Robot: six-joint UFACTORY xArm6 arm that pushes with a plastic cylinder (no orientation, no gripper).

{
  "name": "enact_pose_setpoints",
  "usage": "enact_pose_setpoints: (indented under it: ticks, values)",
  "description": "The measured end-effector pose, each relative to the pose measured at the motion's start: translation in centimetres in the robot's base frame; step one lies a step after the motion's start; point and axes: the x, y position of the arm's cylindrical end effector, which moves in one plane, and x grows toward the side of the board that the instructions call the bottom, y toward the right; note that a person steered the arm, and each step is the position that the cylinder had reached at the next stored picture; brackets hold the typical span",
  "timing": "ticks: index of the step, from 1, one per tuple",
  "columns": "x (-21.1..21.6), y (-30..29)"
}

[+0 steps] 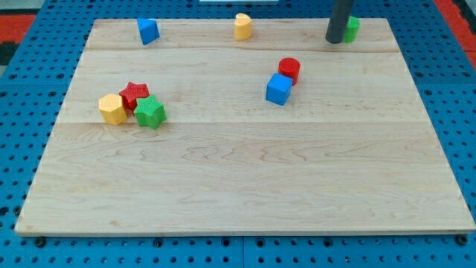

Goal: Slide green star along with yellow hexagon slightly left

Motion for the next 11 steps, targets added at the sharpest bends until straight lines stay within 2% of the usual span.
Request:
enact_pose_setpoints:
  ticks: [5,6,7,8,10,11]
  values:
    - [3.8,-5.3]
    - [8.2,-3.8]
    - [16.5,-6.2]
    - [19.8,-15.8]
    - [18.5,-32.0]
    - [17.2,-36.3]
